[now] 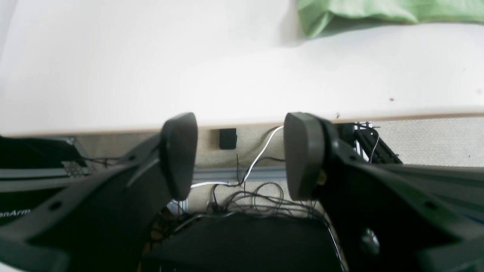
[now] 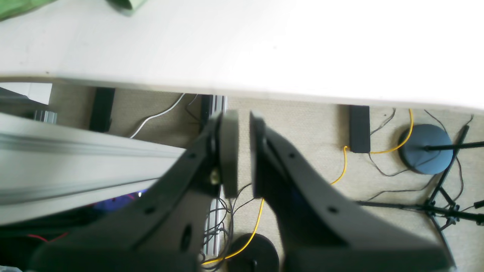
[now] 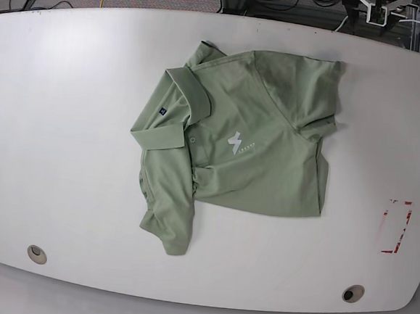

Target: Fold the T-shirt properly

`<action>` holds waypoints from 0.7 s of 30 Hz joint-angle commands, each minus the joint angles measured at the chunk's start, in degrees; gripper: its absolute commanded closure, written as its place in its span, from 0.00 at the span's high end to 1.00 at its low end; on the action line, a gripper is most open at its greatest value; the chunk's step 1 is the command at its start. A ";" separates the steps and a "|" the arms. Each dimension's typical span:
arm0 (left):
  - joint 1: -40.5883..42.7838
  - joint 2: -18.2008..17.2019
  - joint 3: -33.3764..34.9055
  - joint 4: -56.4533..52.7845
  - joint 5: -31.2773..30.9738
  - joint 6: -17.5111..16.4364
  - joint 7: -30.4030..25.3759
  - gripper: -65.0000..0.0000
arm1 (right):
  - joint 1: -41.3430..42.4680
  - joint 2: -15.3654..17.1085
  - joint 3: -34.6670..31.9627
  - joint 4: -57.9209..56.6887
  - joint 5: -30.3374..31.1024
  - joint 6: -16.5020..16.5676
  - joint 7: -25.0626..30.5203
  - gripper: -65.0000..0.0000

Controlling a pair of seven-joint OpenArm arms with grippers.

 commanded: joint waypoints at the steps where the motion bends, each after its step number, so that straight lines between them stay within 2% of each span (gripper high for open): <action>1: 0.83 -0.20 0.76 0.10 0.00 0.51 -1.32 0.52 | -0.53 -0.12 -0.03 0.51 0.36 0.06 0.47 0.07; 21: 0.35 -0.62 1.96 -1.38 -1.00 0.74 -1.99 0.52 | -1.23 -0.27 0.64 1.30 0.35 0.10 0.41 0.07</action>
